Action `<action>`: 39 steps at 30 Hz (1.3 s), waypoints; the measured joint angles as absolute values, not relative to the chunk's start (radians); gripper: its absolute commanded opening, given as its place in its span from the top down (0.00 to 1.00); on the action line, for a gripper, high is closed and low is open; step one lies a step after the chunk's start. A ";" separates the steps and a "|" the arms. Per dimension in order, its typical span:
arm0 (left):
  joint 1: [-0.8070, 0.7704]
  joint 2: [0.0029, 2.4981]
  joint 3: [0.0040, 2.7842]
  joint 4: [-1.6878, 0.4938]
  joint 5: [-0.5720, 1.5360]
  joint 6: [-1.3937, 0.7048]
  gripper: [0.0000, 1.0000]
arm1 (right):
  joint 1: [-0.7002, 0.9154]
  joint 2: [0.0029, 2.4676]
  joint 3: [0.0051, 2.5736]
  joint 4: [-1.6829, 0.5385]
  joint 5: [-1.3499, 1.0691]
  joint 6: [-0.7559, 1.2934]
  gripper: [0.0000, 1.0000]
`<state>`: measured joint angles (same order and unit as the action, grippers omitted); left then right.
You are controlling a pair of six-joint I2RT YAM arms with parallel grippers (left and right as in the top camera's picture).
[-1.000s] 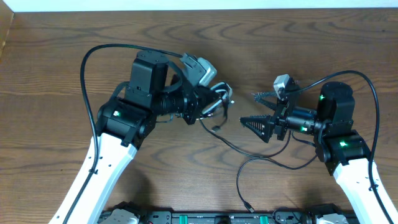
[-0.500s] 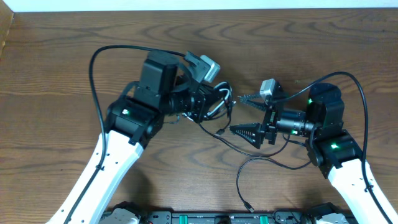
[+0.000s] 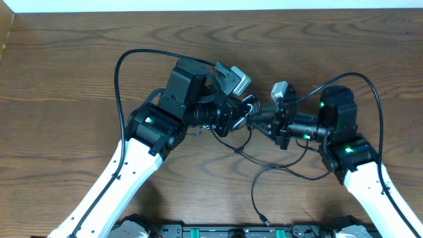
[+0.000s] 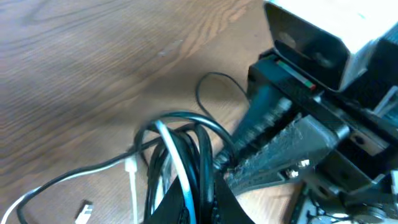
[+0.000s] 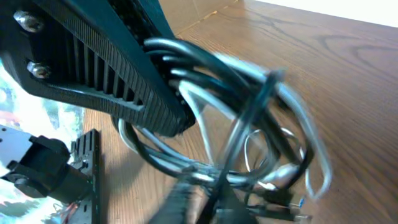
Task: Untangle cables
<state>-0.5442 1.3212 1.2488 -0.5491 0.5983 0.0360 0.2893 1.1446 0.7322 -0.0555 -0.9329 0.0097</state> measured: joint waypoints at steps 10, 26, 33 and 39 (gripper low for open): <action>-0.547 1.321 1.249 -0.555 0.454 0.020 0.93 | 0.281 1.145 0.732 -0.059 -0.933 0.011 0.99; -0.460 1.322 1.249 -0.656 0.050 -0.347 0.92 | 0.075 1.145 0.735 -0.259 -0.781 0.213 0.99; -0.409 1.322 1.249 -0.657 -0.033 -0.402 0.92 | 0.015 1.145 0.735 -0.331 -0.684 0.249 0.99; -0.410 1.322 1.249 -0.655 -0.019 -0.416 0.92 | 0.011 1.145 0.735 -0.343 -0.655 0.255 0.99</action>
<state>-0.4095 1.3220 1.2488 -0.6552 -0.0185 -0.4164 0.0113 1.1454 0.7345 -0.3431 -0.6548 0.2550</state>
